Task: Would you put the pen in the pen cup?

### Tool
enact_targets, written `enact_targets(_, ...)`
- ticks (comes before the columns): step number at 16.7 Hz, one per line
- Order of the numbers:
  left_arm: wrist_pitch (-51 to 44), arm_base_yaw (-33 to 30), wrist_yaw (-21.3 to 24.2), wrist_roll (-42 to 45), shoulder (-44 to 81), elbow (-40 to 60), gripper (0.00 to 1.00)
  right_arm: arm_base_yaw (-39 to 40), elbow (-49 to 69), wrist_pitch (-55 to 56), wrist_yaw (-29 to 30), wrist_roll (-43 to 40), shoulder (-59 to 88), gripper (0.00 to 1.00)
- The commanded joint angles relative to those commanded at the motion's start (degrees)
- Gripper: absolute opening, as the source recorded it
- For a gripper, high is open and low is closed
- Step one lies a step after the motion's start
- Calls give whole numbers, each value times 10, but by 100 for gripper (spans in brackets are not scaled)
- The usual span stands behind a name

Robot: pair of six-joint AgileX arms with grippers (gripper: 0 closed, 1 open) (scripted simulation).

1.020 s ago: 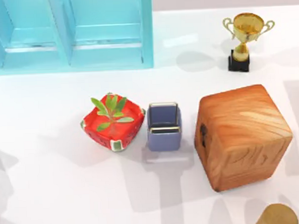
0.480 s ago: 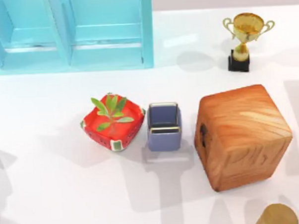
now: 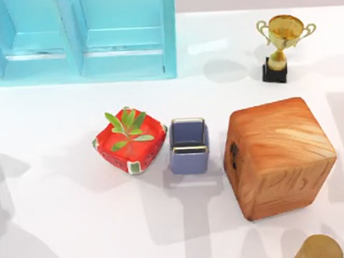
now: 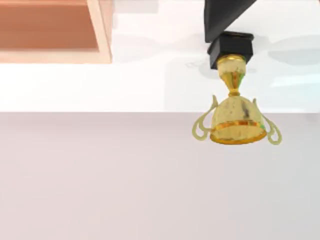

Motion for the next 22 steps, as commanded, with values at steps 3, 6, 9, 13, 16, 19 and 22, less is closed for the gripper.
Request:
enact_targets(3, 51, -10, -2, -8, 59, 11, 100, 0, 0, 0, 0, 0, 0, 100)
enact_targets(6, 84, -3, 0, -2, 112, 29, 100, 0, 0, 0, 0, 0, 0, 100)
enact_targets(9, 92, 3, 0, 2, 127, 36, 100, 0, 0, 0, 0, 0, 0, 100)
enact_targets(13, 92, 3, 0, 2, 127, 36, 92, 0, 0, 0, 0, 0, 0, 100)
enact_targets(16, 92, 3, 0, 2, 127, 36, 70, 0, 0, 0, 0, 0, 0, 100)
enact_targets(19, 92, 3, 0, 2, 127, 36, 47, 0, 0, 0, 0, 0, 0, 100)
enact_targets(22, 92, 3, 0, 2, 127, 36, 25, 0, 0, 0, 0, 0, 0, 100)
